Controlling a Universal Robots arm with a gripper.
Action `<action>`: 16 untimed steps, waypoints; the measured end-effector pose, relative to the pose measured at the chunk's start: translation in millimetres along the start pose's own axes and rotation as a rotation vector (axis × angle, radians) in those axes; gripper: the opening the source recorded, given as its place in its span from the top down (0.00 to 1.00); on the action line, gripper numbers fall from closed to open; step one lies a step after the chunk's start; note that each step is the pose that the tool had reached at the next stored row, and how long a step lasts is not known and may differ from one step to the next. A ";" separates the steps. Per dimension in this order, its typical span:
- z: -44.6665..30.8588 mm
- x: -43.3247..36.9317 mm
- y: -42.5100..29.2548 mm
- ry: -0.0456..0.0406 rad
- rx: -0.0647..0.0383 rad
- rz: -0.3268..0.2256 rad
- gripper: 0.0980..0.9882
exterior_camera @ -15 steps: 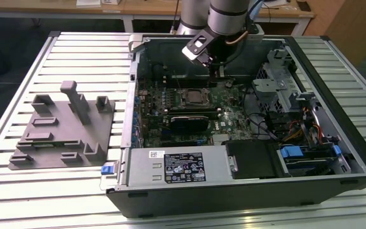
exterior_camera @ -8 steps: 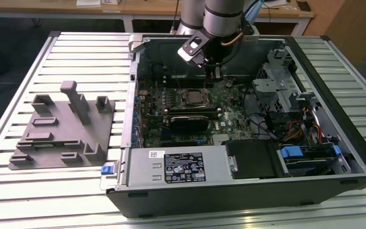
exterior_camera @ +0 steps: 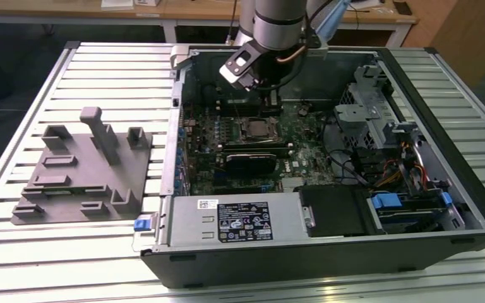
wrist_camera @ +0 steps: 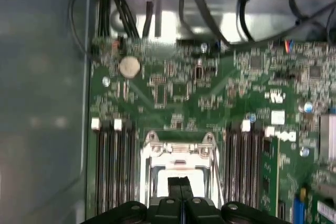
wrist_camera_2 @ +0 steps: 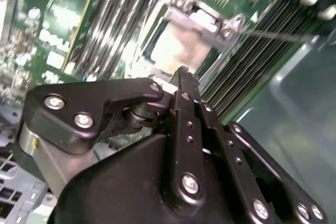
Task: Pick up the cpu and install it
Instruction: 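Close the cpu cover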
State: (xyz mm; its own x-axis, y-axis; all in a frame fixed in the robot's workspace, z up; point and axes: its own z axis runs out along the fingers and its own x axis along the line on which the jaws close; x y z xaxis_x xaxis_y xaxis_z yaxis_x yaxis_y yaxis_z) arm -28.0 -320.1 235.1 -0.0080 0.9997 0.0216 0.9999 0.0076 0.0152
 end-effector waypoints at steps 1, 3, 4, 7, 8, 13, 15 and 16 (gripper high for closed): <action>1.2 0.0 -2.7 -0.0001 0.000 0.000 0.99; 3.6 -0.1 -7.2 -0.0001 0.000 0.000 0.99; 4.9 -0.1 -9.3 -0.0001 0.000 0.000 0.99; 8.7 -0.1 -16.3 -0.0002 0.000 0.000 0.99; 10.1 -0.2 -18.2 -0.0002 0.000 0.000 0.99; 17.0 -0.3 -26.1 -0.0003 0.000 -0.001 0.99; 20.4 -0.3 -28.9 -0.0002 0.000 -0.001 0.99; 22.3 -0.4 -29.7 -0.0002 0.000 -0.001 0.99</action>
State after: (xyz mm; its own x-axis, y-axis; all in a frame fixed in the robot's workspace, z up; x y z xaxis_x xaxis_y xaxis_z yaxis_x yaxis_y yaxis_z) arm -57.3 -320.2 212.4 -0.0092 0.9997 0.0214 0.9998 0.0089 0.0151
